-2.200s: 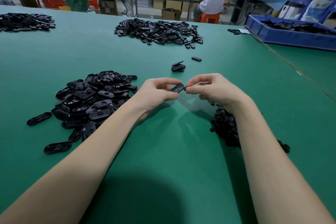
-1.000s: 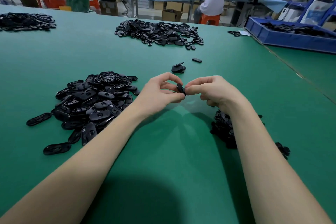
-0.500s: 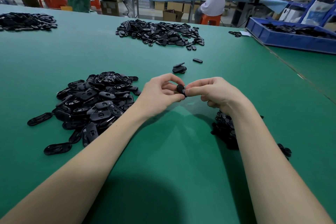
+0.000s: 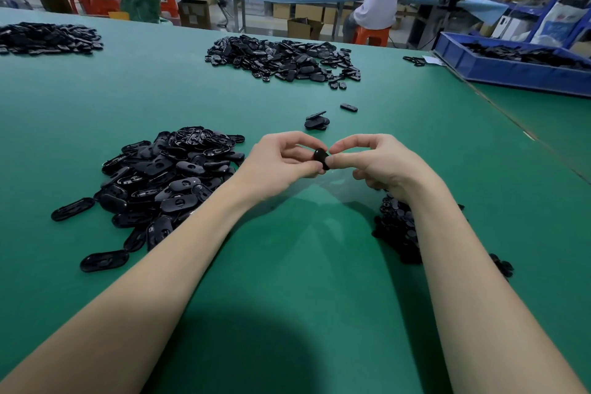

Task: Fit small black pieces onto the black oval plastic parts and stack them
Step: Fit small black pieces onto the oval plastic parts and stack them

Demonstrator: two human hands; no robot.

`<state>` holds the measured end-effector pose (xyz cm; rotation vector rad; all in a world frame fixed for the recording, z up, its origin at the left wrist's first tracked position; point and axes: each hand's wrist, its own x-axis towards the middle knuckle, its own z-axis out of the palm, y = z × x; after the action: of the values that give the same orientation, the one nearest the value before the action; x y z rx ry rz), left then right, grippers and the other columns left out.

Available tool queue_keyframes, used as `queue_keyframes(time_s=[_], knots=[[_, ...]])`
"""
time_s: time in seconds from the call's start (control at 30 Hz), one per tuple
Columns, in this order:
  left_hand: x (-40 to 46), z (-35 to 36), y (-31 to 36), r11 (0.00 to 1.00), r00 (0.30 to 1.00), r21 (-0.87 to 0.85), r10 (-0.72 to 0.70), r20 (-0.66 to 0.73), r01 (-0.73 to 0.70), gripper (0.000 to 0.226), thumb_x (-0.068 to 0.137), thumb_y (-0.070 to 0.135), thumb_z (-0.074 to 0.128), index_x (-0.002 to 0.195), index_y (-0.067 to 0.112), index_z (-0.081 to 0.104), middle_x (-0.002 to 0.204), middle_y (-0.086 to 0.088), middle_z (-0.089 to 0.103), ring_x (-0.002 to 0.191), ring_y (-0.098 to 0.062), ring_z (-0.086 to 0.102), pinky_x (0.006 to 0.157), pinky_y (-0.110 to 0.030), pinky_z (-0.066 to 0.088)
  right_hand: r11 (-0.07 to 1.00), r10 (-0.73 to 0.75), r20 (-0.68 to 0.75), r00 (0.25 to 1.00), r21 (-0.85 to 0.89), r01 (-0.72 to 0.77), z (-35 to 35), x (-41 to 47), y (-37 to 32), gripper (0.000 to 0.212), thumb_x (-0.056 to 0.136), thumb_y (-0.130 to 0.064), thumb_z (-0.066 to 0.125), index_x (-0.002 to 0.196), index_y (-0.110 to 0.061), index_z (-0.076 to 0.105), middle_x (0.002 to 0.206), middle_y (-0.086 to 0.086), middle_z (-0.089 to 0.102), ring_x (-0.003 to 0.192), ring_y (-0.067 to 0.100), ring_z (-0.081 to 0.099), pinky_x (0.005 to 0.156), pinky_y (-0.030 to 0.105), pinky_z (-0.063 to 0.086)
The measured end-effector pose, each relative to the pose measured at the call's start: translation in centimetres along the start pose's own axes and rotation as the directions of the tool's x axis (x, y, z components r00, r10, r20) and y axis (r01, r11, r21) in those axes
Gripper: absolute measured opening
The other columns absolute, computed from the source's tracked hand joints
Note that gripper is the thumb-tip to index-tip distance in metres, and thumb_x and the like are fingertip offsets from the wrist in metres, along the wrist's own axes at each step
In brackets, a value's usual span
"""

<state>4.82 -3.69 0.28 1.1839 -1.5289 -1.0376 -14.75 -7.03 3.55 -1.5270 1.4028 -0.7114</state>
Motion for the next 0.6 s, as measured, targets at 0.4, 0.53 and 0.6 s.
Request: queue_keyframes(time_s=[0.4, 0.53, 0.6], knots=[[-0.16, 0.11, 0.54, 0.941, 0.994, -0.321, -0.097, 0.054, 0.11, 0.015, 0.093, 0.003, 0.066, 0.106, 0.01, 0.07, 0.096, -0.011, 0.078, 0.087, -0.021, 0.075, 0.075, -0.022, 0.057, 0.976, 0.053, 0.124, 0.991, 0.205, -0.078, -0.03, -0.24, 0.74, 0.012, 0.073, -0.036, 0.09, 0.076, -0.028, 0.081, 0.083, -0.012, 0.074, 0.057, 0.003, 0.054, 0.044, 0.014, 0.034], [0.02, 0.32, 0.51, 0.916, 0.99, -0.375, -0.136, 0.035, 0.14, 0.016, 0.088, 0.009, 0.075, 0.104, 0.008, 0.069, 0.092, -0.012, 0.077, 0.083, -0.018, 0.073, 0.076, -0.021, 0.056, 0.976, 0.009, 0.095, 0.995, 0.216, -0.029, 0.44, -0.13, 0.63, 0.013, 0.071, -0.034, 0.091, 0.067, -0.029, 0.079, 0.076, -0.012, 0.071, 0.055, 0.003, 0.053, 0.045, 0.015, 0.035], [0.1, 0.37, 0.48, 0.904, 0.987, -0.399, -0.155, 0.03, 0.154, 0.021, 0.085, 0.008, 0.078, 0.104, 0.006, 0.068, 0.091, -0.012, 0.076, 0.082, -0.017, 0.073, 0.077, -0.021, 0.056, 0.976, -0.016, 0.088, 0.996, 0.216, -0.004, 0.66, -0.09, 0.63, 0.014, 0.071, -0.033, 0.091, 0.069, -0.027, 0.079, 0.076, -0.011, 0.07, 0.056, 0.005, 0.053, 0.046, 0.016, 0.036]])
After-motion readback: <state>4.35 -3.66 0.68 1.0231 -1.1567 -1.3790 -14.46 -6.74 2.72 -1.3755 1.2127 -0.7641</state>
